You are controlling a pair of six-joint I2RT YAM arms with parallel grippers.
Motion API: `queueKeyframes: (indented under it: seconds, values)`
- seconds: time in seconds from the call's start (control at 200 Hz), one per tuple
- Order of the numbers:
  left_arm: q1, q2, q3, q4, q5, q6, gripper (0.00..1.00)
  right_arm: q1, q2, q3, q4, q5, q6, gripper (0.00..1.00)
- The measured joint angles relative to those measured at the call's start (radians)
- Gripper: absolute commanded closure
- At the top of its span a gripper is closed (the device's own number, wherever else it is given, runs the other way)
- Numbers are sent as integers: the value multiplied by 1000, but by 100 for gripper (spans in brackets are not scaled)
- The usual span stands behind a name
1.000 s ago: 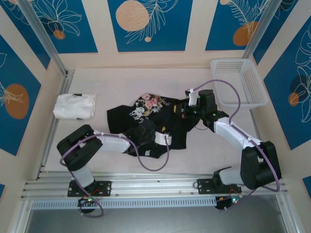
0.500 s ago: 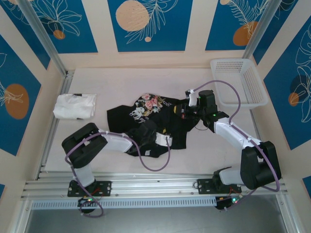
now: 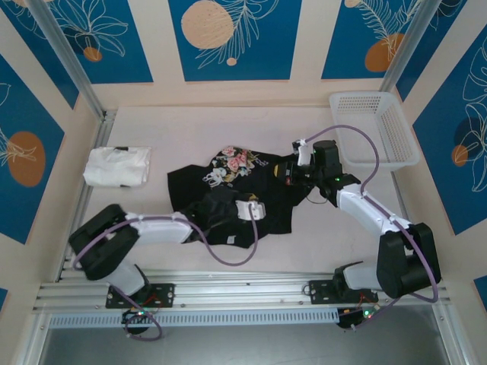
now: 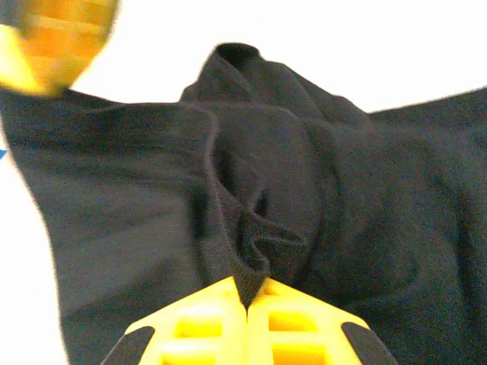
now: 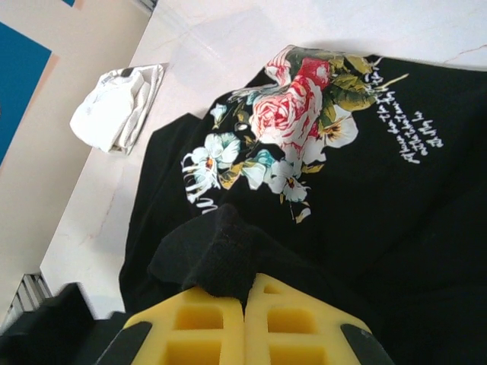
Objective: Fold the inside-out t-shirt
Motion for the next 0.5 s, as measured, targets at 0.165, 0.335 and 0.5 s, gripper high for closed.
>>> queueKeyframes:
  seconds: [0.165,0.335,0.5]
  values:
    - [46,-229,-23,3,2,-204,100,-21,-61,50,-69,21,-6,100]
    - [99,-387,-3,-52,6,-386,100,-34,-127,93,-95,11,-16,100]
    - [180,-461,29,-151,33,-543,100,-15,-172,91,-82,-18,-12,100]
